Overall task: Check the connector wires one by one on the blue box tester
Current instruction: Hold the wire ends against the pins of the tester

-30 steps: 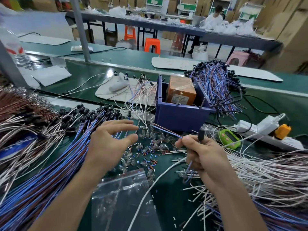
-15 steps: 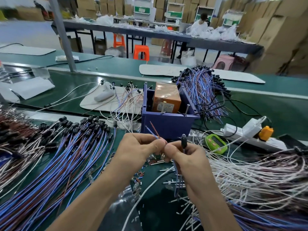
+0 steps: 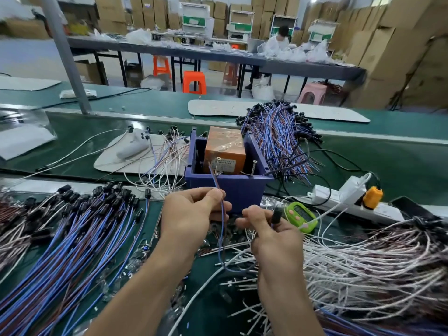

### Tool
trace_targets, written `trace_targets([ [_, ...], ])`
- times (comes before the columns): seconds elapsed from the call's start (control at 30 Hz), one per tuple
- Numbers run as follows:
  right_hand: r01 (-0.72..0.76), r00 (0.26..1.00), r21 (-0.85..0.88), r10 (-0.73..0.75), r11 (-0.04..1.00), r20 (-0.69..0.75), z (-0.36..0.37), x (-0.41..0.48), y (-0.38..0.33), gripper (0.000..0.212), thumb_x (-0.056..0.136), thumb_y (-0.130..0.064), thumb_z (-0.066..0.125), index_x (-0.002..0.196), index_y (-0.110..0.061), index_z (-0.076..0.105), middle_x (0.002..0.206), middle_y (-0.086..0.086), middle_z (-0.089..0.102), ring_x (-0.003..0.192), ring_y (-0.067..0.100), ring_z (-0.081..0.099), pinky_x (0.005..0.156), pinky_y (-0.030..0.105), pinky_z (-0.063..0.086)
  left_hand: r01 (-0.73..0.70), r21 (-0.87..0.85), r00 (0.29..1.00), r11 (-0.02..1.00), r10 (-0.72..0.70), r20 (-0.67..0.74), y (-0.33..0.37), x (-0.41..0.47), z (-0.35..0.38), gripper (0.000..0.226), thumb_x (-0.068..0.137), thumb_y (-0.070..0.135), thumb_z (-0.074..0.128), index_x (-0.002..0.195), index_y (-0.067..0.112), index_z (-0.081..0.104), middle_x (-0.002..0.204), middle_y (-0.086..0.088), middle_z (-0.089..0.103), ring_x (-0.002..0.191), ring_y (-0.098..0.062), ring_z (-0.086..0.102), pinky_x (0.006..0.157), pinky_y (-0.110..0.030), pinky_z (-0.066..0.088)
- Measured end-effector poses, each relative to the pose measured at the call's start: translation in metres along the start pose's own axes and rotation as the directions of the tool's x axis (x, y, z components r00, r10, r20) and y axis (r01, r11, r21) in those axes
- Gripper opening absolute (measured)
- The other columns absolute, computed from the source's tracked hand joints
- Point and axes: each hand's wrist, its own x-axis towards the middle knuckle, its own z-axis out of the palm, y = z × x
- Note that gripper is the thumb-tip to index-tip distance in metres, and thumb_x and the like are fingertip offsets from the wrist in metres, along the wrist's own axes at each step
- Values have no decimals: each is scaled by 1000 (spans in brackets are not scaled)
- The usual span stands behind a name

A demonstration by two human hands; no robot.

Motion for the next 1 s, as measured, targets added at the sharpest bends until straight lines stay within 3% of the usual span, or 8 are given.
trace_targets([
  [0.13,91,992,-63,-85,994,98,4,-1,2,20,81,-6,81,77,-26,81,74,5,78,66,12,74,63,15,55,-29,28,998,999,27,65,-4,-3,2,19,87,11,77,74,22,84,72,-5,78,61,-11,73,53,-13,50],
  [0.27,125,986,-179,-102,976,133,3,0,7,20,76,-8,87,79,-27,81,75,3,77,74,20,76,68,23,58,-29,-26,993,999,31,113,-10,-3,-6,16,84,12,78,77,25,85,78,-3,80,69,-7,73,63,-14,53],
  [0.37,105,987,-168,-83,980,134,4,0,6,21,76,-4,85,75,-25,81,74,4,77,72,18,75,67,20,57,-27,-33,991,999,31,133,-14,-4,-8,13,84,15,77,78,25,85,81,-6,80,75,-14,75,69,-20,57],
  [0.5,15,999,-93,-11,996,40,3,2,5,28,80,4,78,70,-22,81,69,2,75,65,8,72,62,10,51,-20,-123,998,992,14,-55,-19,1,-7,23,93,14,71,76,24,83,76,-10,79,62,-18,74,51,-18,52],
  [0.6,-24,1000,-123,26,992,12,1,3,3,19,89,-1,71,75,-14,74,69,4,76,65,2,70,58,2,45,-68,-80,991,994,59,-119,-19,7,-7,25,93,14,72,74,26,82,71,-9,77,59,-20,73,48,-20,52],
  [0.73,-33,999,-146,35,989,10,0,-1,0,26,94,-7,65,75,-23,73,66,9,74,44,2,56,62,25,39,-106,64,989,992,112,-97,-19,16,-4,22,90,18,76,72,31,80,66,-6,75,54,-20,71,55,-28,58],
  [0.83,-69,996,-74,65,995,-57,-2,1,3,24,93,-7,67,74,-19,72,62,11,69,38,2,45,58,27,32,-127,151,989,980,137,-58,-22,21,-1,17,86,23,77,70,30,79,63,-3,75,53,-17,69,54,-28,56],
  [1.0,-49,990,-30,45,998,-135,-8,9,6,17,94,-12,68,77,-15,67,57,6,64,45,4,49,60,30,32,-157,204,986,966,164,-20,-24,21,0,12,78,31,74,67,30,79,61,0,74,50,-14,67,55,-29,57],
])
